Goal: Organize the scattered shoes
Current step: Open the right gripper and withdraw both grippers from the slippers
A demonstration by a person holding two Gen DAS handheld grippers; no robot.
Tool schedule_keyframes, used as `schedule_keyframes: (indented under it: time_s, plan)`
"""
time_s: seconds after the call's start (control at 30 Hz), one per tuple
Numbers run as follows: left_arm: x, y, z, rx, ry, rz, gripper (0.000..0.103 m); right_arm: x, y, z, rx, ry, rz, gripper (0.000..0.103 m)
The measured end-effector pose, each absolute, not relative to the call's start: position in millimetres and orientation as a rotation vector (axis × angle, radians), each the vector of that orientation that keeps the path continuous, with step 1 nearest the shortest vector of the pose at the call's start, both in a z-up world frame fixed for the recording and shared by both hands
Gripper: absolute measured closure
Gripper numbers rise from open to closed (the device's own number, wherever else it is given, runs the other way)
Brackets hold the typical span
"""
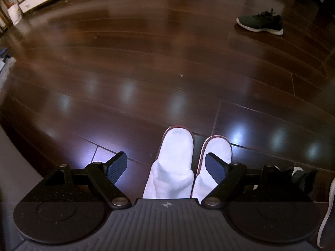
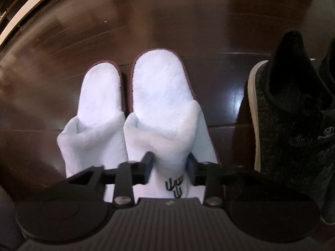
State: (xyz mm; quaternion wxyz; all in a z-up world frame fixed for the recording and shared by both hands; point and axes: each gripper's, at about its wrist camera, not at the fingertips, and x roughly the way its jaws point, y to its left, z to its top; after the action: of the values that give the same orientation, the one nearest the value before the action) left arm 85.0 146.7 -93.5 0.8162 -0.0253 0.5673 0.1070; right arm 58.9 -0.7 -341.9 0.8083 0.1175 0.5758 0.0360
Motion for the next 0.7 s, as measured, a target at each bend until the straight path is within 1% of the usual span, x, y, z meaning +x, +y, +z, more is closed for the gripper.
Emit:
schedule_keyframes:
  time_s: [0.03, 0.07, 0.17, 0.27, 0.3, 0.33, 0.43, 0.5, 0.6, 0.7]
  plan:
    - [85, 146, -92, -0.061, 1.208, 0.226, 0.017, 58, -1, -338, 0.247, 1.228, 0.084, 0.060]
    - [84, 144, -90, -0.068, 1.206, 0.222, 0.017, 58, -2, -335, 0.241, 1.224, 0.090, 0.056]
    - [82, 140, -85, -0.088, 1.203, 0.204, 0.017, 56, -4, -323, 0.225, 1.212, 0.108, 0.051]
    - [82, 135, -78, -0.131, 1.200, 0.176, 0.016, 52, -13, -298, 0.212, 1.168, 0.156, 0.049]
    - [82, 133, -75, -0.152, 1.197, 0.172, 0.014, 50, -16, -289, 0.208, 1.152, 0.172, 0.049]
    - [82, 131, -72, -0.178, 1.196, 0.168, 0.009, 49, -22, -279, 0.203, 1.132, 0.186, 0.049]
    - [81, 115, -61, -0.238, 1.163, 0.125, 0.009, 50, -50, -248, 0.192, 1.077, 0.197, 0.048]
    - [80, 99, -54, -0.220, 1.130, 0.108, 0.009, 52, -71, -229, 0.187, 1.044, 0.192, 0.046]
    - [79, 63, -47, -0.130, 1.066, 0.100, 0.009, 55, -108, -200, 0.173, 0.988, 0.179, 0.046]
    - [96, 38, -49, -0.077, 1.032, 0.073, 0.009, 68, -153, -180, 0.151, 0.926, 0.157, 0.045]
